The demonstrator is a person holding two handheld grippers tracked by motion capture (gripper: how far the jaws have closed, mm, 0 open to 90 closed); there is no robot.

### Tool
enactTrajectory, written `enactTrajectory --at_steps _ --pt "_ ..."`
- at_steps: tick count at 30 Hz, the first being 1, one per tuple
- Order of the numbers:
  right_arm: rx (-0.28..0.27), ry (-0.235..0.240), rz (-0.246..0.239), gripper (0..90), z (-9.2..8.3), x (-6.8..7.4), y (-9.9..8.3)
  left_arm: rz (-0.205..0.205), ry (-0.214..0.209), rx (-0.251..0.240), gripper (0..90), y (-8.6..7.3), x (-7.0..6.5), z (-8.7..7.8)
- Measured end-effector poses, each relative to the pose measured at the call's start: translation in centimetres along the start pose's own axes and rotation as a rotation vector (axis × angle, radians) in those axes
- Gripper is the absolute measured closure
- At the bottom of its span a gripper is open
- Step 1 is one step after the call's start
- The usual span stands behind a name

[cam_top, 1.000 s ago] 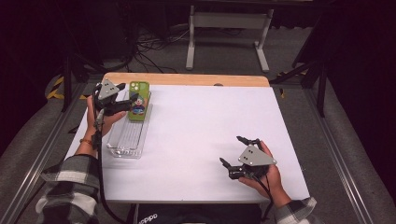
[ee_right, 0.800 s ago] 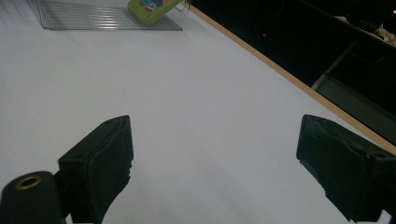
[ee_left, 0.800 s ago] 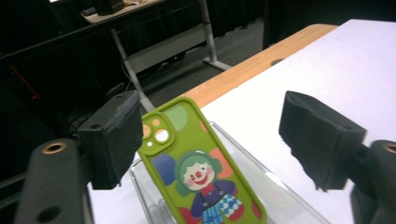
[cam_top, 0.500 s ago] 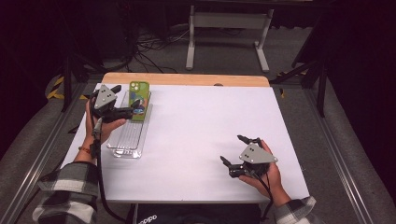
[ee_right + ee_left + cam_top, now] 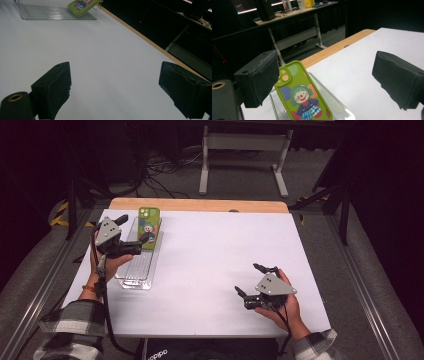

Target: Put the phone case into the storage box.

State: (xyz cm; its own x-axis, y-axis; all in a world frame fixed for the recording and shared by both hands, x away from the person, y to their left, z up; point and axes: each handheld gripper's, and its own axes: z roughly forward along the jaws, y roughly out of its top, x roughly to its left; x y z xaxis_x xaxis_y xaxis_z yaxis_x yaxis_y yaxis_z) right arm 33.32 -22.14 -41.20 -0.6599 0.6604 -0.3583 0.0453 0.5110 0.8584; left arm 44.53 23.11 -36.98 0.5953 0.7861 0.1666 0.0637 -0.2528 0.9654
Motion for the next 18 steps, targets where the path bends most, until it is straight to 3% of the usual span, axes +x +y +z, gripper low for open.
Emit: enactTrajectory --at_steps 9,18 --pt "-0.003 -0.002 -0.002 11.6 -0.1 0.0 0.0 0.024 -0.018 -0.016 6.1 0.3 -1.1 -0.7" --pt "-0.002 -0.004 -0.004 11.6 -0.1 0.1 0.1 0.016 -0.038 -0.038 5.5 0.4 -1.5 -1.4"
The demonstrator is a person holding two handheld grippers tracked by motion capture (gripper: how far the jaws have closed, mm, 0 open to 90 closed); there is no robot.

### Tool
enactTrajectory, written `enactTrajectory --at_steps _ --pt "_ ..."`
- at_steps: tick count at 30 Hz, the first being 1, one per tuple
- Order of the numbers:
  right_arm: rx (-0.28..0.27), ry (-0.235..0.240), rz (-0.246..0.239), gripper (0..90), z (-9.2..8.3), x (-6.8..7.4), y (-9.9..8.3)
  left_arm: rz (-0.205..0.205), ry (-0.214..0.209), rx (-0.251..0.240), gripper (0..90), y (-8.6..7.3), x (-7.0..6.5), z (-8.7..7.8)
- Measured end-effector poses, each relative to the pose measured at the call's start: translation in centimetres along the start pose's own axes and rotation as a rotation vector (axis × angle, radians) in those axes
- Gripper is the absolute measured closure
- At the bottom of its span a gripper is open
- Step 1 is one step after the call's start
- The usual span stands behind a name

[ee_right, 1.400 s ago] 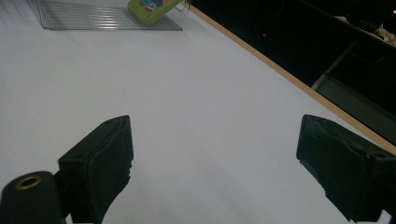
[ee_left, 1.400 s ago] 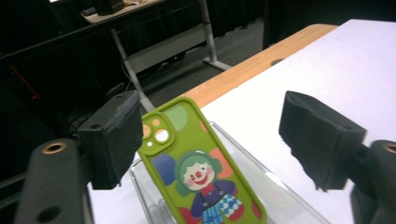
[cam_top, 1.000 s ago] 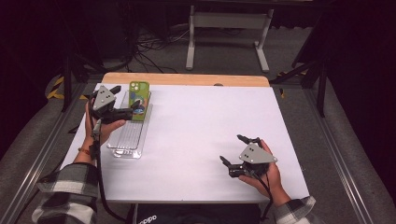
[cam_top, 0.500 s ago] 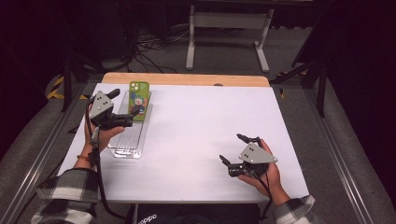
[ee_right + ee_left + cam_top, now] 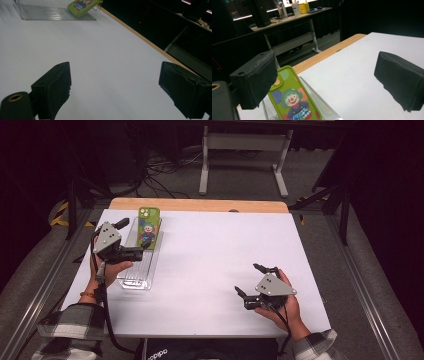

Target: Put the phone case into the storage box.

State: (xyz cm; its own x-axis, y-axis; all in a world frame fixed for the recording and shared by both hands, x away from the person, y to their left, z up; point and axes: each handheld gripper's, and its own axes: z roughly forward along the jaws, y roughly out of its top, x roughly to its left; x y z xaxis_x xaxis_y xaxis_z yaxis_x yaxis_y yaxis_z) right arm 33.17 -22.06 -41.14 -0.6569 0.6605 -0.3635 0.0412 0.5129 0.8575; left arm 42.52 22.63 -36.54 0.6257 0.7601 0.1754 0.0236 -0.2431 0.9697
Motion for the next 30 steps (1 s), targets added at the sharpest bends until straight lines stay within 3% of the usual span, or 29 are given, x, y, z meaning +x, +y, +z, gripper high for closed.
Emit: enactTrajectory --at_steps 8,30 --pt "-0.001 -0.002 -0.001 11.5 0.0 0.0 0.0 -0.021 -0.015 -0.023 4.9 0.0 -0.3 -0.4" --pt "-0.013 -0.009 -0.002 11.4 -0.2 0.0 0.1 0.025 -0.044 -0.047 4.0 0.4 -2.3 -1.1"
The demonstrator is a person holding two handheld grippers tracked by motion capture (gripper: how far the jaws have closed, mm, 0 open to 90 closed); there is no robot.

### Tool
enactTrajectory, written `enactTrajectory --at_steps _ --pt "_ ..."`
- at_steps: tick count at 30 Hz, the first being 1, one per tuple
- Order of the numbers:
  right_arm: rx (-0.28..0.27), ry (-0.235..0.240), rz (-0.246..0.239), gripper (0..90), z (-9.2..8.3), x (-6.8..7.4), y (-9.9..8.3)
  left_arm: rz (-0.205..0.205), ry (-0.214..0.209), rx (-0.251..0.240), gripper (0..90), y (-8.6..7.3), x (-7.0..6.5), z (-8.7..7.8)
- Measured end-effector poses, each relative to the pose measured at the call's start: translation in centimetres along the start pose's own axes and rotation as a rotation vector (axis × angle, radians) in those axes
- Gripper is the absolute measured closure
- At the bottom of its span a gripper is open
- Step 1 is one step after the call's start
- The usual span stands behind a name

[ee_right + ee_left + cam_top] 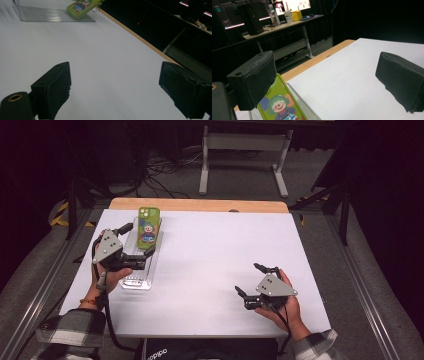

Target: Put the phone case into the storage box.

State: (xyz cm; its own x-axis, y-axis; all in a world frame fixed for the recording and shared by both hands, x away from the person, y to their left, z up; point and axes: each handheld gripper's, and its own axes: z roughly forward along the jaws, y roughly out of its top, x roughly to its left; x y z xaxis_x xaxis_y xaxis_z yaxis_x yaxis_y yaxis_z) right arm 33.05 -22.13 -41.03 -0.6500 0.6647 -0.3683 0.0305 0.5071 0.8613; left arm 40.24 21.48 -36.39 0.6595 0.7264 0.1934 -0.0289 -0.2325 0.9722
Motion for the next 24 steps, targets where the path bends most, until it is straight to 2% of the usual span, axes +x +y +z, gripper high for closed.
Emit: enactTrajectory --at_steps 8,12,24 --pt "-0.004 0.001 -0.003 11.3 -0.02 0.06 0.07 0.007 -0.003 -0.001 3.7 0.12 -0.32 -0.25" --pt "-0.015 0.004 -0.001 10.8 -0.12 0.06 0.12 -0.001 -0.019 -0.005 3.6 0.18 -0.50 -0.42" --pt "-0.025 0.002 -0.002 10.3 -0.18 0.03 0.17 0.011 -0.039 -0.013 3.7 0.23 -1.03 -0.92"
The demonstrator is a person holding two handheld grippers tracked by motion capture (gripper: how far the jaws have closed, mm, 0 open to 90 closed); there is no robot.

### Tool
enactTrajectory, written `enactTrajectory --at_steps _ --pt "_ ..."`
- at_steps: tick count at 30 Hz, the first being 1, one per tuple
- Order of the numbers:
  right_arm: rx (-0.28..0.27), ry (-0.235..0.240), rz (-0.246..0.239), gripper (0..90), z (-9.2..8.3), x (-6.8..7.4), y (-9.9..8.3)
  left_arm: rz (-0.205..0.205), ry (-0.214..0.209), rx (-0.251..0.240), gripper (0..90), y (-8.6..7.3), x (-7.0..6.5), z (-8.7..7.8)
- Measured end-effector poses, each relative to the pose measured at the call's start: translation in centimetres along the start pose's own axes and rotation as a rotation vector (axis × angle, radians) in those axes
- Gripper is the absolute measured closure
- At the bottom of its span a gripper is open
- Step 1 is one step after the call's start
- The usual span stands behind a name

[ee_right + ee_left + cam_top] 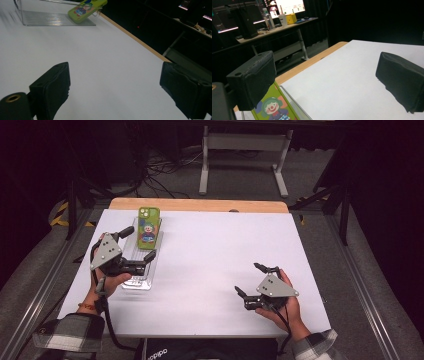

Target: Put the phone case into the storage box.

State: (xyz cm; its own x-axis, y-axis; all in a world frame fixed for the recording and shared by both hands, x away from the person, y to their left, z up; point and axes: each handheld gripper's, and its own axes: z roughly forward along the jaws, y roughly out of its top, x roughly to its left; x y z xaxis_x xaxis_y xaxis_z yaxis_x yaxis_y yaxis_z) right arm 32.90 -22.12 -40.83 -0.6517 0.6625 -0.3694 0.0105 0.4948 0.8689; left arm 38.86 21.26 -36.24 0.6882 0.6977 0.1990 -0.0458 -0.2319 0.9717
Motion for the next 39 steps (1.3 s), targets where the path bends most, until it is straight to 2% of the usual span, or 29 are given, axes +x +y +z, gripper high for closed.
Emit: enactTrajectory --at_steps 7,15,16,17,30,31,33,39 --pt "-0.001 0.003 -0.002 10.3 0.0 0.1 0.1 0.018 -0.011 -0.002 3.0 0.1 -0.7 -0.1" --pt "-0.005 0.005 0.002 10.2 0.0 0.2 0.1 0.019 -0.022 -0.012 3.1 0.2 -1.2 -0.5" --pt "-0.005 0.005 0.003 10.2 0.0 0.2 0.1 0.031 -0.021 -0.014 3.2 0.2 -1.2 -0.5" --pt "-0.005 0.004 0.002 10.2 0.0 0.2 0.1 0.022 -0.027 -0.013 3.2 0.2 -1.4 -0.6" --pt "-0.010 0.006 0.001 10.1 0.0 0.3 0.2 0.043 -0.038 -0.014 3.5 0.3 -2.2 -1.1" --pt "-0.011 0.006 0.001 10.1 0.0 0.3 0.2 0.031 -0.046 -0.015 3.5 0.2 -2.3 -1.1" --pt "-0.015 0.007 0.004 10.0 -0.1 0.3 0.2 0.047 -0.046 -0.016 3.5 0.2 -2.5 -1.2" --pt "-0.026 0.003 0.019 9.3 -0.2 0.1 0.3 0.032 -0.050 -0.024 3.6 -0.1 -3.1 -1.4"
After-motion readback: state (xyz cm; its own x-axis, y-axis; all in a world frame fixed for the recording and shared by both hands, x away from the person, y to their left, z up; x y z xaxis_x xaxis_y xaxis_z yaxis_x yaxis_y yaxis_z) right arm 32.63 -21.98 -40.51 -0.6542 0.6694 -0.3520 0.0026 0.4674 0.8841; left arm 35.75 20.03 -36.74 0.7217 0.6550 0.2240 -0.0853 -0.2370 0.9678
